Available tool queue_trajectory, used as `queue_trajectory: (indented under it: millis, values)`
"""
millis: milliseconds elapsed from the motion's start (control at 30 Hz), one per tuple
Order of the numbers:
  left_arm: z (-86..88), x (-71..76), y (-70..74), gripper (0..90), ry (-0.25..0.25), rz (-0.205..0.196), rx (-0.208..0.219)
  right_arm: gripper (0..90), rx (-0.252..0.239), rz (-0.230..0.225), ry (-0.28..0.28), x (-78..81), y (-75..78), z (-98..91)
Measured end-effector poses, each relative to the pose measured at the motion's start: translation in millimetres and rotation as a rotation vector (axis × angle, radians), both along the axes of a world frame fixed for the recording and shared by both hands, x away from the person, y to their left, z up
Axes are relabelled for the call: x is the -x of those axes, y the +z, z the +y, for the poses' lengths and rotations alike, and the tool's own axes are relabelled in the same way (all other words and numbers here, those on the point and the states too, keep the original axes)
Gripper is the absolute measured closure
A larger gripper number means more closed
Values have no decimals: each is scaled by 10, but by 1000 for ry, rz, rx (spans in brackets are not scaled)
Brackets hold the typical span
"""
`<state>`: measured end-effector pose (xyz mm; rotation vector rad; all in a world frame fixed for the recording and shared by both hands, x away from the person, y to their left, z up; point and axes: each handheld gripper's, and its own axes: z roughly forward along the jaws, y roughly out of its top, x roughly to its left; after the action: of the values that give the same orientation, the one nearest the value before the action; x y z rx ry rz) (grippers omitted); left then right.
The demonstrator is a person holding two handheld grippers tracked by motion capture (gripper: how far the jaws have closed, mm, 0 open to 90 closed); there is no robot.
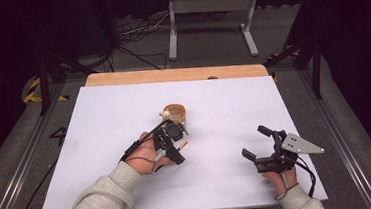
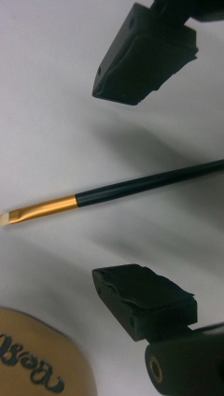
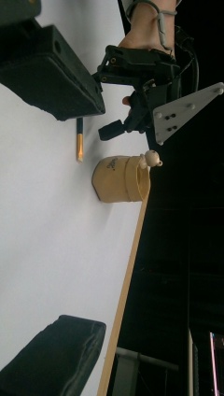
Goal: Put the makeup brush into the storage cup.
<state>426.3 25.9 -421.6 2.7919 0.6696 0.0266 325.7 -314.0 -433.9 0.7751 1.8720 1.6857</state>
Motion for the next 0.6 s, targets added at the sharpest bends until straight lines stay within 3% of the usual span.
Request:
queue_trajectory:
  millis: [333, 600]
  values:
    - [-4, -9, -13, 179, 4, 7, -9, 1, -11, 4, 7, -6, 1, -7]
    - [-13, -7, -25, 284, 2, 13, -27, 1, -13, 9, 5, -8, -1, -7]
